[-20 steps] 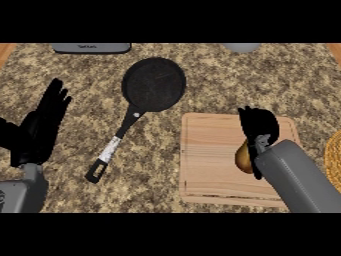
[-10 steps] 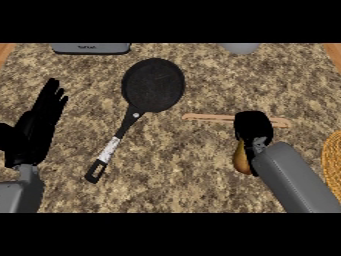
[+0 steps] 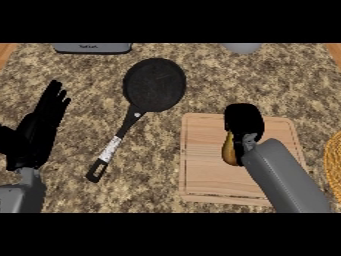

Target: Pick the pear from the cutting board and place it in the pan

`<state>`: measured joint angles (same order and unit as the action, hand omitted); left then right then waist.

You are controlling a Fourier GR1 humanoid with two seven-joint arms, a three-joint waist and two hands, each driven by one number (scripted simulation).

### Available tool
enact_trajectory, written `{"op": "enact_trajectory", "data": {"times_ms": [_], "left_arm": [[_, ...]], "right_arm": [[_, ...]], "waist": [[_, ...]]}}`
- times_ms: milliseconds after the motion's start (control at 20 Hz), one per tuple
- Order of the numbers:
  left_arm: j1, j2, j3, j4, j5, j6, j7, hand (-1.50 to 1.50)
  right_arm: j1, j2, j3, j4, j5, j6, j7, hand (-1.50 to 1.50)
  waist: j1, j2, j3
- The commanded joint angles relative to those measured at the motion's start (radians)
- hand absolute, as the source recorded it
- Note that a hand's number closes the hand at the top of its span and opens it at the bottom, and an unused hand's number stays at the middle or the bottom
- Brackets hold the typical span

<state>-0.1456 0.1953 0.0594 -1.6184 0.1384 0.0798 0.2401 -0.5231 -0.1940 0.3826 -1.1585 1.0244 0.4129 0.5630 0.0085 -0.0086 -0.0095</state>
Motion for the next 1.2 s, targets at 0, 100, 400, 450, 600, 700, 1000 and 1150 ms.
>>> {"op": "enact_trajectory", "data": {"times_ms": [0, 100, 400, 450, 600, 700, 1000, 1150], "left_arm": [[-0.070, -0.007, -0.025, -0.011, -0.003, 0.003, 0.041, 0.00], [-0.062, -0.017, -0.049, 0.005, 0.000, -0.023, 0.020, 0.00], [-0.079, -0.031, -0.096, 0.011, -0.015, -0.045, 0.008, 0.00], [-0.108, -0.026, -0.094, 0.019, -0.005, -0.054, 0.026, 0.00], [-0.116, -0.044, -0.112, 0.031, -0.015, -0.047, 0.023, 0.00], [-0.114, -0.056, -0.125, 0.035, -0.022, -0.045, 0.016, 0.00], [-0.154, -0.053, -0.121, 0.067, -0.019, -0.054, 0.023, 0.00], [-0.177, -0.054, -0.115, 0.061, -0.031, -0.035, 0.026, 0.00]], "right_arm": [[-0.125, 0.184, -0.005, 0.019, -0.015, -0.081, 0.279, 1.50], [-0.162, 0.188, -0.015, 0.021, -0.028, -0.145, 0.348, 1.50], [-0.426, 0.193, 0.014, 0.076, 0.097, -0.210, 0.611, 1.50], [-0.452, 0.193, 0.026, 0.092, 0.116, -0.233, 0.630, 1.50], [-0.577, 0.193, 0.036, 0.144, 0.182, -0.241, 0.700, 1.50], [-0.642, 0.193, 0.034, 0.175, 0.184, -0.236, 0.738, 1.50], [-0.782, 0.193, -0.017, 0.289, 0.184, -0.275, 0.796, 1.50], [-0.815, 0.193, -0.046, 0.351, 0.207, -0.321, 0.831, 1.50]], "waist": [[0.063, 0.018, 0.011], [0.111, 0.033, 0.010], [0.197, 0.031, 0.000], [0.199, 0.039, 0.000], [0.209, 0.038, -0.002], [0.226, 0.037, -0.002], [0.235, 0.053, -0.001], [0.218, 0.052, 0.001]]}}
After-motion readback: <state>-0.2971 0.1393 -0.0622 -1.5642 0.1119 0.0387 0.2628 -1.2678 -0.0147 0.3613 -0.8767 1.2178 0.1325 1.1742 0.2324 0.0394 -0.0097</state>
